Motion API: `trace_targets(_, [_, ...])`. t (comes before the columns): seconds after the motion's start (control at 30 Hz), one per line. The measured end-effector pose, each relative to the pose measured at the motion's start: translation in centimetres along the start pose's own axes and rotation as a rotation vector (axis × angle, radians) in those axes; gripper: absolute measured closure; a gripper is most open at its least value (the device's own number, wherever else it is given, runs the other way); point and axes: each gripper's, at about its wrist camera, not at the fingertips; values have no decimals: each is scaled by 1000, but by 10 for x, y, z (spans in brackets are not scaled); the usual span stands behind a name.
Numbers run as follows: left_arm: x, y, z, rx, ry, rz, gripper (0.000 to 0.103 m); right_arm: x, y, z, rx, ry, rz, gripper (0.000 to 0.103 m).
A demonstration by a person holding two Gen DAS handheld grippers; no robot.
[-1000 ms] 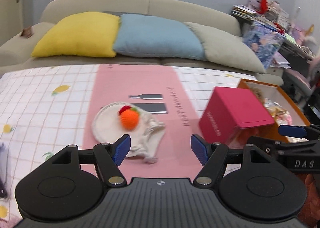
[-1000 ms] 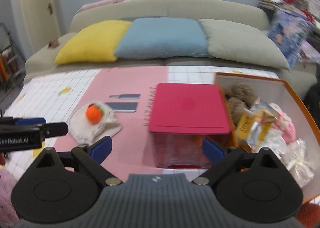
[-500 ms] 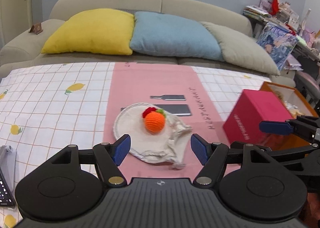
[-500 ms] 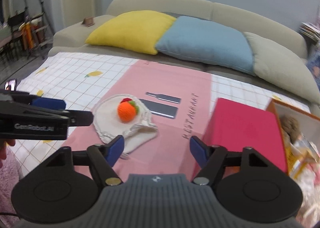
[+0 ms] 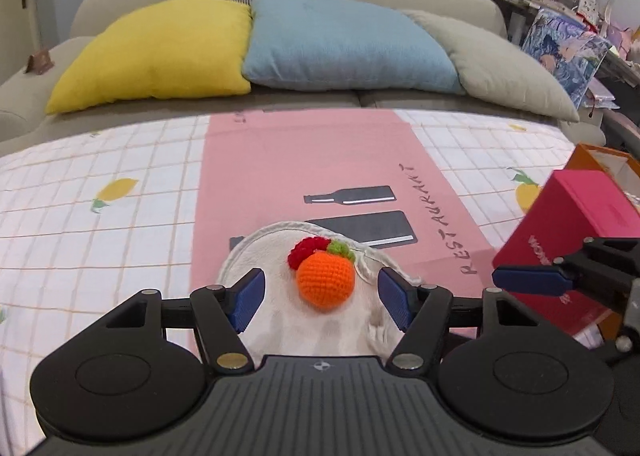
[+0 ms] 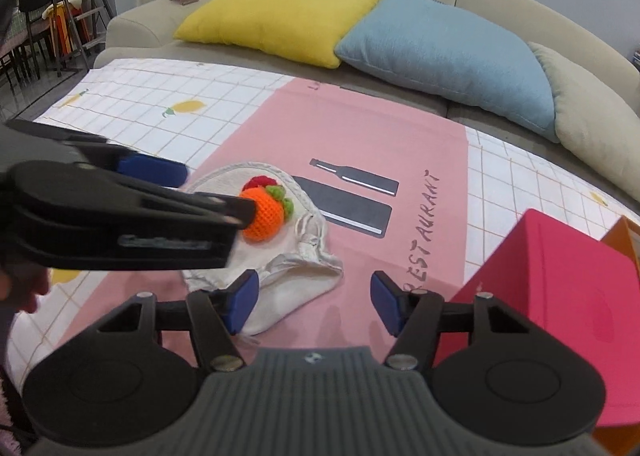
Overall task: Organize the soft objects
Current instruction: 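Move both open grippers toward the orange crochet ball on the round pad, then grasp the orange crochet ball with the left gripper while the right grasps the white pad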
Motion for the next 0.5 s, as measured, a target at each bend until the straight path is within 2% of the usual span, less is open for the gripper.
trace_targets(0.17, [-1,1,-33,-59,9,31,30,5,0,-15,-25,0,-15,41])
trace_targets(0.23, [-3,0,-43,-77,20,38,40,5,0,-18,-27,3,-12,41])
trace_targets(0.3, [-6,-1,-46,-74,-1,51,48,5,0,-22,-36,19,-6,39])
trace_targets(0.33, [-7,-1,-45,-66,-16,55,57,5,0,-24,-39,27,-4,35])
trace_targets(0.4, [-8,0,-38,-51,2,49,57,5,0,-25,-33,41,-1,22])
trace_targets(0.5, [-16,1,-17,2,12,79,57,3,4,-29,-16,64,11,7])
Point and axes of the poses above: each gripper's, at about its wrist camera, not at the fingertips, and z roughly against the way its jaws point, x to its right, y to its top, and after that the axes turned 4 degrees about x, right-handed
